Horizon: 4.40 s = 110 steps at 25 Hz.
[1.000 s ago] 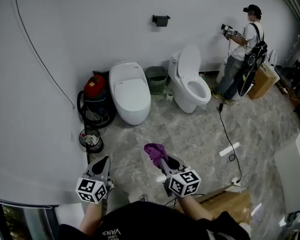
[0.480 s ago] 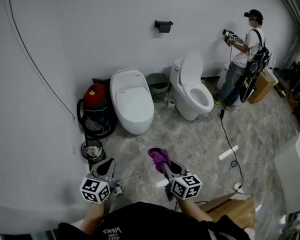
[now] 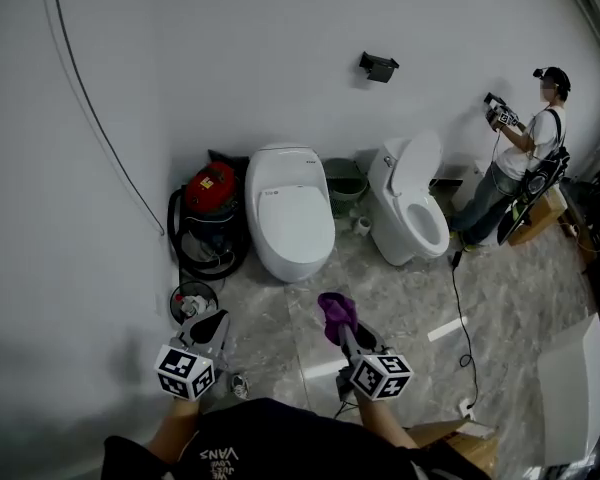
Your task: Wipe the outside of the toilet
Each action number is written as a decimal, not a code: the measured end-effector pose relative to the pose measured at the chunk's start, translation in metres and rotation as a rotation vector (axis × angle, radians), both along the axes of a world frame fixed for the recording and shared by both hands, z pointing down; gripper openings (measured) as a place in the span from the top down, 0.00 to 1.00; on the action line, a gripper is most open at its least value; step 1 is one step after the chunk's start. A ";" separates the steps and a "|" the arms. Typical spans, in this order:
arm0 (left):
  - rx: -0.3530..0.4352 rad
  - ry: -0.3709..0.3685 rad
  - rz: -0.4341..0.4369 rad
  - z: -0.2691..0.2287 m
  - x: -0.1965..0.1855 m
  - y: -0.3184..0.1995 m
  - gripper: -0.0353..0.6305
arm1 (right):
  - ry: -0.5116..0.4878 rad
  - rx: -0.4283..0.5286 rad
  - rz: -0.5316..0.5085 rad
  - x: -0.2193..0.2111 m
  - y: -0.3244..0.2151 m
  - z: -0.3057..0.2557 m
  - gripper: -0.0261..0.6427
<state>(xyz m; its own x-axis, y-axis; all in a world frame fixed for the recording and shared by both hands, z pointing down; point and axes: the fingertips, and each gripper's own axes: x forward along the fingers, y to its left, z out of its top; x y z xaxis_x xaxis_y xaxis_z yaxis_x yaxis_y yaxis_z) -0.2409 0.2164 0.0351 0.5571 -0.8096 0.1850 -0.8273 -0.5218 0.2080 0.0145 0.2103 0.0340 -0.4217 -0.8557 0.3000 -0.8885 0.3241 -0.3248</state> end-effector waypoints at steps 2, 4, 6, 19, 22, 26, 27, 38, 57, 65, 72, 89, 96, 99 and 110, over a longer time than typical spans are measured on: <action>-0.006 -0.007 0.001 0.002 -0.016 -0.011 0.94 | 0.005 0.001 0.012 -0.011 -0.017 0.001 0.90; -0.011 -0.017 0.009 0.001 -0.029 -0.021 0.94 | 0.012 -0.009 0.019 -0.024 -0.031 0.003 0.90; -0.017 -0.021 0.008 0.000 -0.043 -0.035 0.94 | 0.013 -0.025 0.015 -0.039 -0.044 0.006 0.90; -0.037 -0.042 -0.079 0.021 -0.024 -0.122 0.94 | 0.028 -0.063 -0.071 -0.017 -0.132 0.032 0.90; -0.024 -0.046 -0.130 0.022 -0.003 -0.143 0.94 | 0.041 -0.088 -0.114 0.002 -0.153 0.040 0.90; -0.037 -0.041 -0.148 0.034 0.026 -0.177 0.94 | 0.061 -0.112 -0.158 0.022 -0.189 0.056 0.90; -0.044 -0.044 -0.151 0.040 0.030 -0.186 0.94 | 0.061 -0.120 -0.164 0.025 -0.197 0.063 0.90; -0.101 -0.085 -0.086 0.138 0.078 -0.250 0.94 | 0.021 -0.225 -0.182 0.037 -0.235 0.179 0.90; -0.118 -0.097 -0.092 0.346 0.122 -0.284 0.94 | 0.002 -0.182 -0.227 0.015 -0.264 0.394 0.90; -0.047 -0.069 -0.097 0.436 0.152 -0.297 0.94 | 0.069 -0.097 -0.326 0.004 -0.282 0.472 0.90; 0.068 -0.118 -0.090 0.506 0.146 -0.322 0.94 | 0.057 0.042 -0.398 -0.025 -0.319 0.534 0.90; 0.154 -0.057 0.007 0.589 0.159 -0.363 0.94 | 0.044 0.220 -0.486 -0.035 -0.368 0.600 0.90; 0.098 -0.104 0.105 0.600 0.170 -0.354 0.94 | 0.047 0.219 -0.483 -0.020 -0.377 0.602 0.90; 0.105 -0.092 0.123 0.600 0.179 -0.358 0.93 | 0.049 0.217 -0.481 -0.009 -0.378 0.602 0.90; 0.094 -0.088 0.195 0.617 0.217 -0.364 0.93 | 0.130 0.218 -0.325 0.085 -0.396 0.610 0.90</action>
